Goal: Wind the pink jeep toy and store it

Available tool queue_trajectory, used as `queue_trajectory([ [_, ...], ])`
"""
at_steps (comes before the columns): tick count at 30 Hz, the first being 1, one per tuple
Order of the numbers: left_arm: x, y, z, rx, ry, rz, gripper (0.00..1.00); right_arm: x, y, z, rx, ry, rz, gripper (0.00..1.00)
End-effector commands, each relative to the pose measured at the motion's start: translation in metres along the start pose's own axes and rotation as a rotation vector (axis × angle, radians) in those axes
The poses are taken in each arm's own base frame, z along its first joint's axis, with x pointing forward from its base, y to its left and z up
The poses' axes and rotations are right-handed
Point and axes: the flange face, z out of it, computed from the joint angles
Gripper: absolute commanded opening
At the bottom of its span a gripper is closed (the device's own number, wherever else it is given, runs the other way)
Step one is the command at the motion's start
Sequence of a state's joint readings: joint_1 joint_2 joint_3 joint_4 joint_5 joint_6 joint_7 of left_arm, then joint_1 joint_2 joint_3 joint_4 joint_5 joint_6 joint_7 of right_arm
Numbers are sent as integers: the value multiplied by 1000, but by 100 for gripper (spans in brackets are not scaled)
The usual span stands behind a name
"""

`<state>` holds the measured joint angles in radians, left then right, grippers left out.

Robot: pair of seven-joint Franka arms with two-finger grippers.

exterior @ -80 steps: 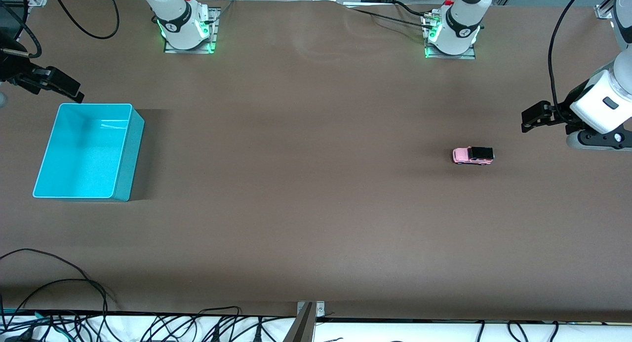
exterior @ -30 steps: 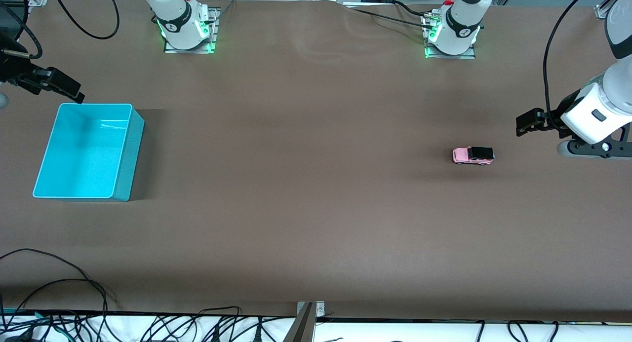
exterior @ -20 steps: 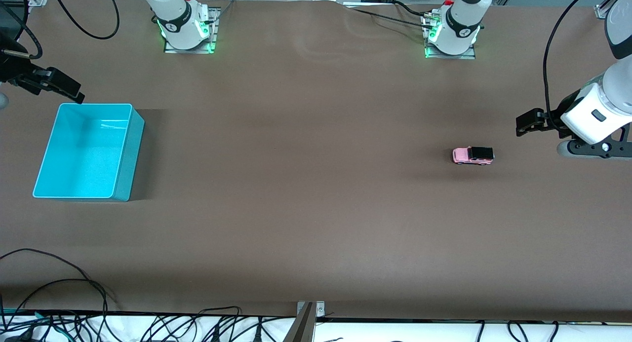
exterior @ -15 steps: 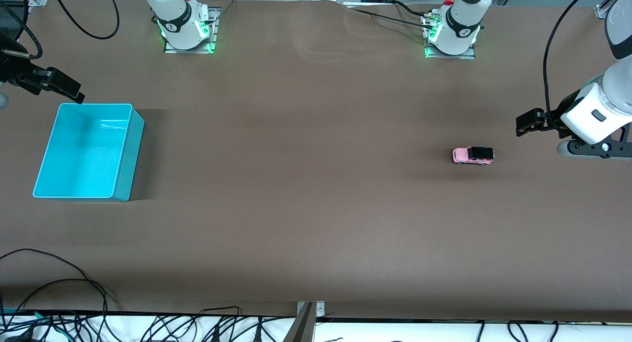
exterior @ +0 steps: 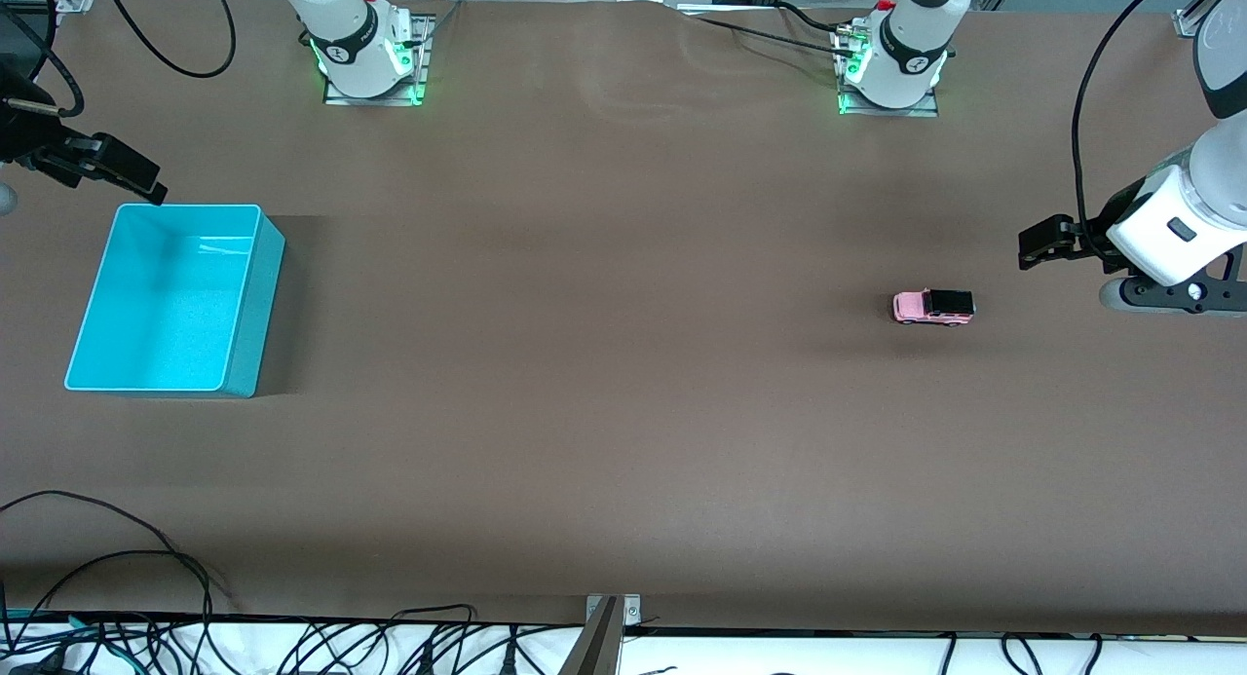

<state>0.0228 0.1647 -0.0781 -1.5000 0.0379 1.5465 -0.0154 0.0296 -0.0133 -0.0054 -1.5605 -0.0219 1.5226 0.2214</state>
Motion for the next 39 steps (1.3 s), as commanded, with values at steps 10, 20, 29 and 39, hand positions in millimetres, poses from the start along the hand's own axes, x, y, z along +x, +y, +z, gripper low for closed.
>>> queue_trajectory([
  [10, 3, 1, 5, 24, -14, -164, 100, -1, 1, -4, 2, 1, -13, 100],
  [20, 6, 18, 10, 30, -17, -376, 100, -1, 1, -3, 3, 3, -13, 100],
  [29, 14, 21, 28, 36, -43, -669, 100, -1, 1, -2, 0, 0, -13, 100],
  [39, 38, 30, 92, 112, -122, -1106, 100, 0, 1, -2, 1, 1, -12, 100],
])
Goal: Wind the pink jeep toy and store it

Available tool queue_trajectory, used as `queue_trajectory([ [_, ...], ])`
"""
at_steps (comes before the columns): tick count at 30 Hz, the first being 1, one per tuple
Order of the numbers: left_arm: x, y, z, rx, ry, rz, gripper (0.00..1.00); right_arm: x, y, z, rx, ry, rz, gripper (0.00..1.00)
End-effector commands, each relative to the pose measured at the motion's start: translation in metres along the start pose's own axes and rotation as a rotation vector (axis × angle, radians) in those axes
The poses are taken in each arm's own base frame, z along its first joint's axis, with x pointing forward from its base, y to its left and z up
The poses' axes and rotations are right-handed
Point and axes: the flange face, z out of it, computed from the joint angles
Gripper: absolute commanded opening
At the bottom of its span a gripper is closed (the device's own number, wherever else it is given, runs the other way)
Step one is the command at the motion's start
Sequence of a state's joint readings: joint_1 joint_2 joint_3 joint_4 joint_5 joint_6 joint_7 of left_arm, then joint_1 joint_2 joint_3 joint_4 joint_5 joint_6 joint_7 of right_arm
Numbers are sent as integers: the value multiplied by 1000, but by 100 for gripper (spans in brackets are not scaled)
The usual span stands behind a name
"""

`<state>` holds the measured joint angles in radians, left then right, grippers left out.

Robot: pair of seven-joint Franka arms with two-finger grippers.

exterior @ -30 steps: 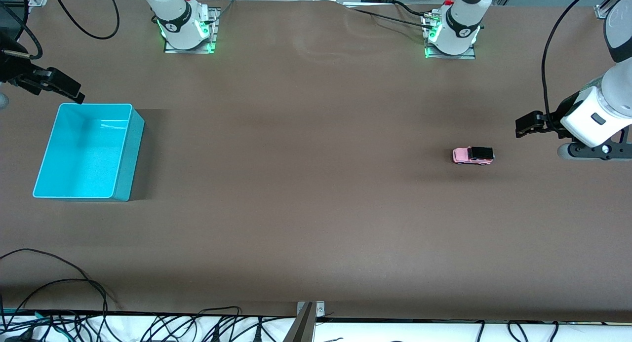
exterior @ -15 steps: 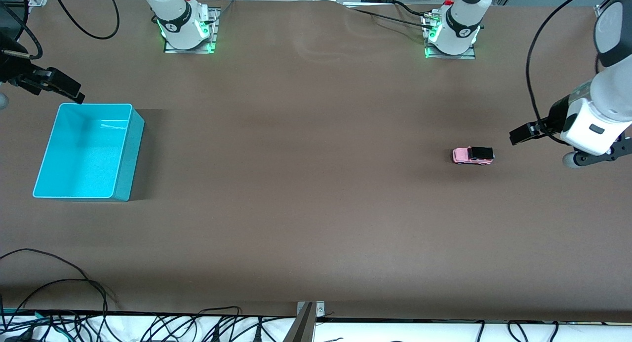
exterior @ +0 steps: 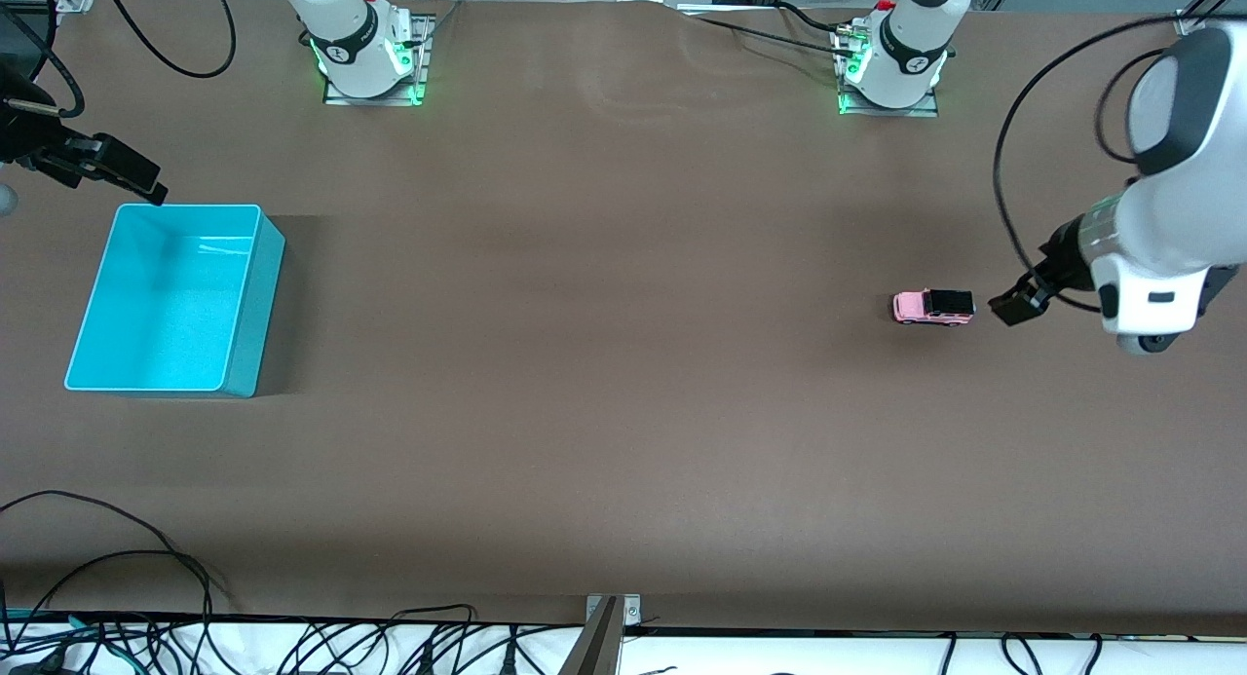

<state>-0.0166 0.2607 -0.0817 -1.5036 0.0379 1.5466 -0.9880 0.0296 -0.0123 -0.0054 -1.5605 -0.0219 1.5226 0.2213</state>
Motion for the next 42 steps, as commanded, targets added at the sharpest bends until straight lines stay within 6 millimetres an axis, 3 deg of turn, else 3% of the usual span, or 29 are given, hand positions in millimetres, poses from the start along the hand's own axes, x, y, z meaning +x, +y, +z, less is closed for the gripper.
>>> queue_trajectory([
  [1, 9, 18, 41, 71, -12, -206, 100, 0, 1, -2, 3, 4, -13, 100],
  [6, 16, 24, 71, 105, -31, -285, 100, -1, 0, -2, 1, 1, -15, 100],
  [13, 18, 16, 134, 107, -14, -428, 100, -1, 0, -2, 2, 1, -15, 100],
  [18, 27, 10, 161, 71, 17, -568, 100, -1, 0, -1, 0, -1, -13, 100],
  [22, 35, -3, 189, 62, 25, -616, 100, -1, 0, -1, 0, -1, -13, 100],
  [28, 32, -24, 229, 16, 31, -628, 100, -1, -1, -1, 2, -1, -13, 100],
  [34, 40, -40, 248, 2, 25, -656, 100, -1, -2, -1, 0, 0, -12, 100],
  [42, 32, -45, 277, -46, 31, -705, 100, -1, -3, 0, 1, -4, -10, 100],
])
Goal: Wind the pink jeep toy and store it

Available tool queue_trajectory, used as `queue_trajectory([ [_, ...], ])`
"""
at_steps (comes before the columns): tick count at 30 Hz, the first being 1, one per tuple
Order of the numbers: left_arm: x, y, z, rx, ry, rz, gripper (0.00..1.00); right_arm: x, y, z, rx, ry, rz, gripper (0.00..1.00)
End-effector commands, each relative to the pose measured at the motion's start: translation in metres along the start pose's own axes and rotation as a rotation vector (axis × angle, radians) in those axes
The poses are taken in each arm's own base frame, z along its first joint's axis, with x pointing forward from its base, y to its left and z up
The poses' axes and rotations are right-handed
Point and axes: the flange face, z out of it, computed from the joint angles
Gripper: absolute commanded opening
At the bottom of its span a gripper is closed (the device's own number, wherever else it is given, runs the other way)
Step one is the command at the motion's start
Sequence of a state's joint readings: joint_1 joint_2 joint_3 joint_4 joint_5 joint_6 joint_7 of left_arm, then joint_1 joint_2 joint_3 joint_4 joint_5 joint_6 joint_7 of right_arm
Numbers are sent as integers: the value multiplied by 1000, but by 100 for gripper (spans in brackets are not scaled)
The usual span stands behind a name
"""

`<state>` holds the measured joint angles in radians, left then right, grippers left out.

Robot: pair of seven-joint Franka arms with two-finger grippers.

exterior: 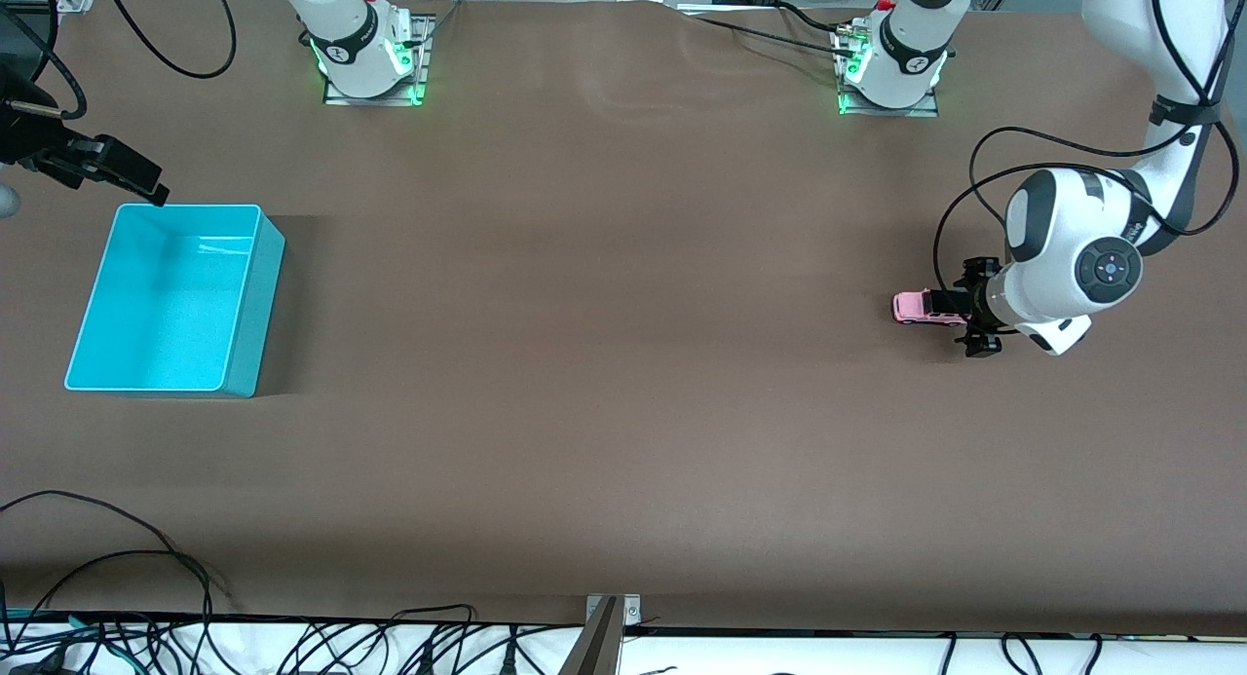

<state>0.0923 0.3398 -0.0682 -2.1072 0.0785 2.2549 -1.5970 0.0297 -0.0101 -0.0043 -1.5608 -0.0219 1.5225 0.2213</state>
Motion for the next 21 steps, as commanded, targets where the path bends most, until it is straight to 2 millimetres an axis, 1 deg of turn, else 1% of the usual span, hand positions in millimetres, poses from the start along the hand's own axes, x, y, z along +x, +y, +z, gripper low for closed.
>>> queue_trajectory([
  [1, -4, -18, 10, -29, 18, -23, 100, -2, -4, -1, 1, -1, -12, 100],
  [2, -5, -24, 22, -45, 22, -12, 100, -2, -4, 1, 1, -3, -12, 100],
  [7, -5, -29, 29, -41, 34, 3, 100, -2, -4, 2, -2, -8, -13, 100],
  [13, -3, -29, 31, -41, 37, 4, 100, -3, -5, 1, -2, -8, -15, 100],
  [16, -3, -32, 36, -37, 41, 9, 96, -4, -9, 2, -3, -9, -23, 100],
  [17, -3, -33, 38, -42, 41, 11, 92, -5, -12, 1, -4, -7, -29, 100],
  [19, -4, -36, 41, -45, 39, 12, 78, -6, -15, 1, -5, -9, -35, 100],
  [21, -4, -37, 43, -48, 39, 14, 57, -6, -17, 1, -6, -8, -38, 100],
])
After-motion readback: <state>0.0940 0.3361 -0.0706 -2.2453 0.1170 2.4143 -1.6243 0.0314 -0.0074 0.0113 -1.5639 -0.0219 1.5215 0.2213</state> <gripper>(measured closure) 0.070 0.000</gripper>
